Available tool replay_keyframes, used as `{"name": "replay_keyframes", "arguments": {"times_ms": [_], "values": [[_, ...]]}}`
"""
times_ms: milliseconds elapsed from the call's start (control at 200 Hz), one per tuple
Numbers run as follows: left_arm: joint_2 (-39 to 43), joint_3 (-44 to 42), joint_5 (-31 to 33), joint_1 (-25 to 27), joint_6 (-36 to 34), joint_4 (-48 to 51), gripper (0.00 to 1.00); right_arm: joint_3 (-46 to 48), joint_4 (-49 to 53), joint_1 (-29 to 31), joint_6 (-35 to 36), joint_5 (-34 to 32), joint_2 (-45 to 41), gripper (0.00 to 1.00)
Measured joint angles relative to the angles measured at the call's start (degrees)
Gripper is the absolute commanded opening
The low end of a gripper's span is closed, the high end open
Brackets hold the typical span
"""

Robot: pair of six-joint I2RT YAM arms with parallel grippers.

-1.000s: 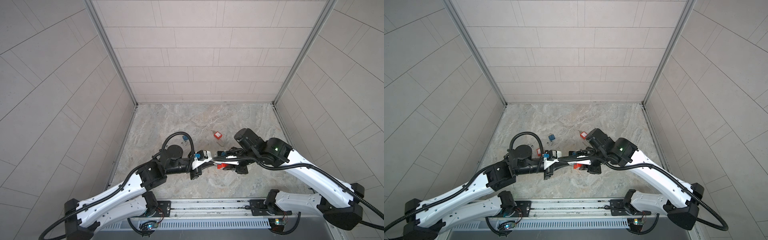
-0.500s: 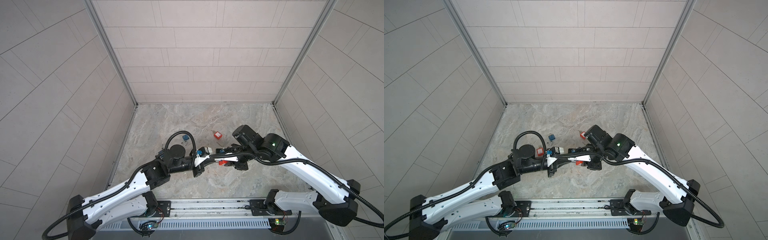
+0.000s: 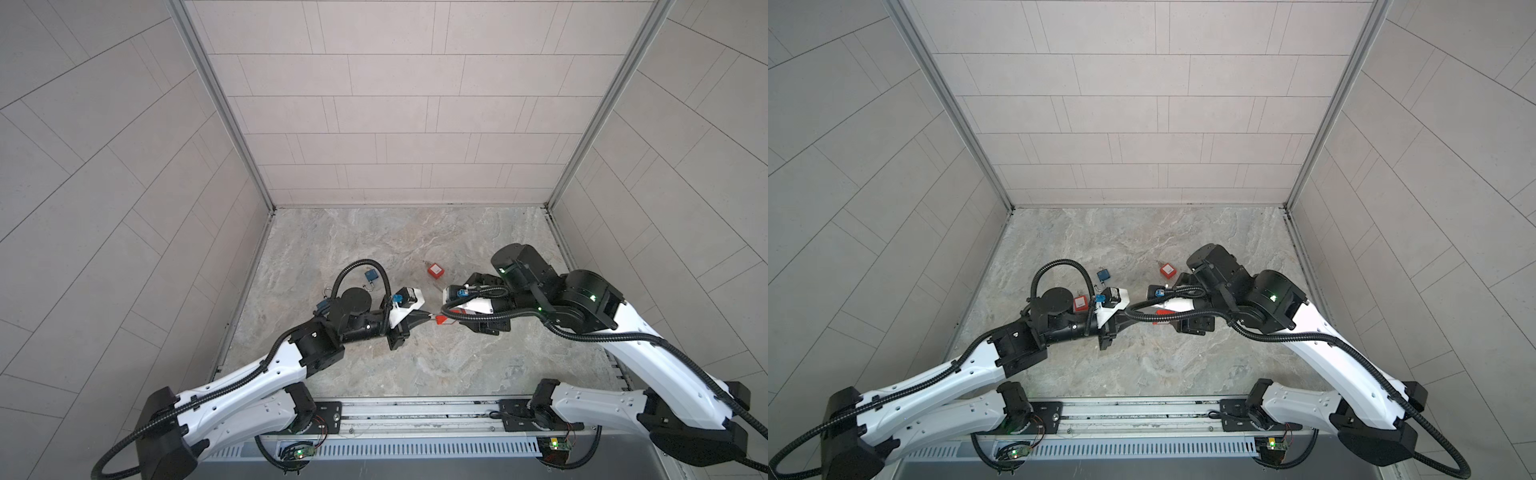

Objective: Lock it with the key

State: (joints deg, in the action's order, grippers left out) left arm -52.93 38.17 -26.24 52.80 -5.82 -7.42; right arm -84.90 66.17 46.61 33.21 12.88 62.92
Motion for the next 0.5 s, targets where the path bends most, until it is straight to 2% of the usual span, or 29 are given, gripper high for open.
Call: {"name": "replay_keyframes", "arguments": {"times_ms": [110, 265, 380, 500], "values": [[0.0, 0.0, -1.88, -0.04, 0.57, -1.9, 0.0, -1.11, 3.63, -0.02, -1.75, -3.23, -1.46, 0.72], [-0.04, 0.0, -4.55, -0.04, 1.33, -3.23, 0.0, -0.09, 8.87, -2.36, -4.46, -6.58, -1.66, 0.56], [-0.13, 0.0, -5.68, -0.04, 1.7, -3.82, 0.0, 1.92, 10.75, -4.79, -5.84, -6.19, -0.92, 0.53], [-0.7, 0.0, -6.58, -0.04, 2.01, -4.31, 0.0, 3.32, 11.21, -6.69, -6.71, -2.56, -0.68, 0.5]]}}
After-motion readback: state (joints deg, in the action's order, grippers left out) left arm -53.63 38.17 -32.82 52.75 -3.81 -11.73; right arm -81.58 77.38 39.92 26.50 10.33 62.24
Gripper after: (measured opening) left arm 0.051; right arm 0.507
